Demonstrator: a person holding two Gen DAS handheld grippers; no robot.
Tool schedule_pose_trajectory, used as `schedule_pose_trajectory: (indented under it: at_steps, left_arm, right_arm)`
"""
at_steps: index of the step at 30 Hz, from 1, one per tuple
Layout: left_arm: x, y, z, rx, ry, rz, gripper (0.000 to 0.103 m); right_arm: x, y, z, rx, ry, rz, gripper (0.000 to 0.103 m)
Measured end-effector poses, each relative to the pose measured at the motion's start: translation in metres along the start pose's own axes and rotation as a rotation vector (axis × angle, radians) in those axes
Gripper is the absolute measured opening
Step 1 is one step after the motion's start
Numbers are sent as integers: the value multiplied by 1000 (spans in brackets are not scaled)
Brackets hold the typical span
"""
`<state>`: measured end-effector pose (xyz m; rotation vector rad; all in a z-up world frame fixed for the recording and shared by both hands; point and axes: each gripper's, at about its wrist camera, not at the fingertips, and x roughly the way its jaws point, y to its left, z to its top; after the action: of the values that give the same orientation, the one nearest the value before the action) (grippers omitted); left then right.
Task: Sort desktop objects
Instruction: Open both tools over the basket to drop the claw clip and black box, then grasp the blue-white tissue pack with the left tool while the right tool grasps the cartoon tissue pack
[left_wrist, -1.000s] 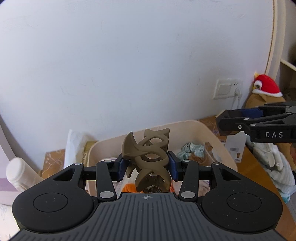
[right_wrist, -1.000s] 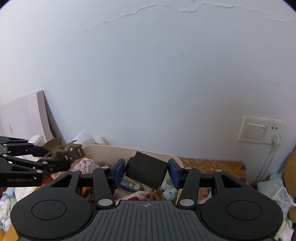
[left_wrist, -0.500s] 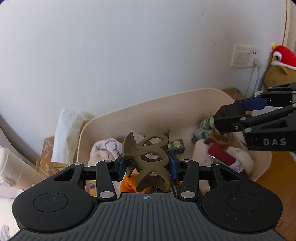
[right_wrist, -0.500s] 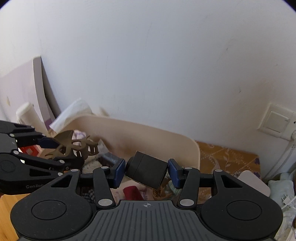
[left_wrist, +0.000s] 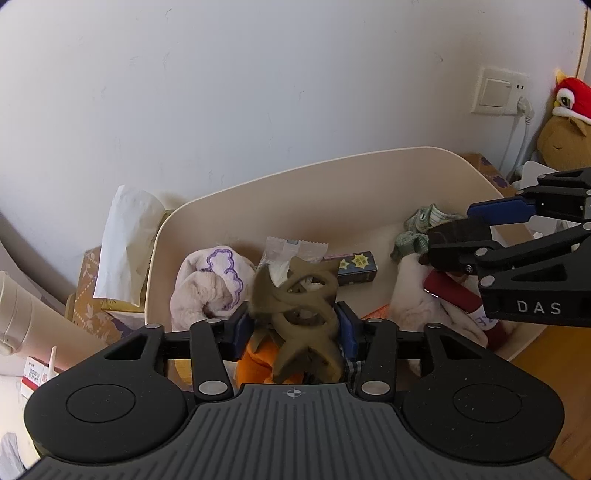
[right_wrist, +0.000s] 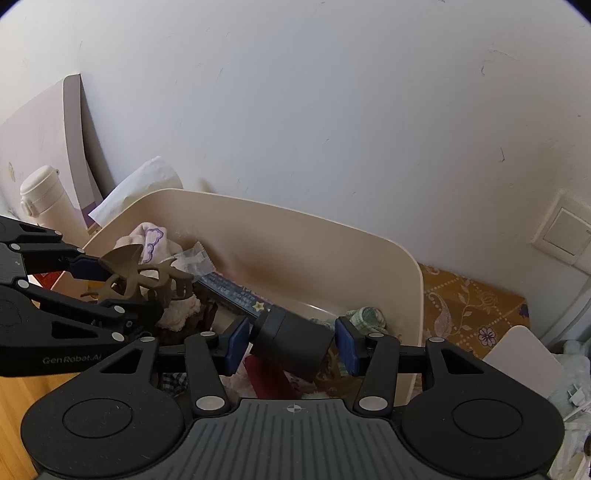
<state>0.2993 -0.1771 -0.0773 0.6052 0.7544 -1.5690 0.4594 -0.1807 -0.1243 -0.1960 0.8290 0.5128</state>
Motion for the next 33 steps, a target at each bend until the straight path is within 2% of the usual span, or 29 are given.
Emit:
schedule_pose_trajectory:
  at_steps: [1,5,10,15,22,33]
  left_arm:
    - [-1,-1,0,-1,-1,11,64]
    - [-10,0,-1,0,-24,38,68]
    - [-20,2,-6,-10,-38,51,74]
    - [-37,4,-13,-5,-58,64,75]
    - [-63,11,-30,-73,-81,59,76]
    - [-82,2,-71,-117,-29,22,78]
  right_arm:
    - [-3,-1,-1,6,-7,-5,61]
    - [-14,-5,-4,16,-20,-13,66]
    - [-30,-7,-10,26,-49,-26,86]
    - [-42,2,-16,15,-78,-29,103]
    - [-69,8,-33,-5,-86,-29,103]
    - [-79,10,-73,82,-33,-21,103]
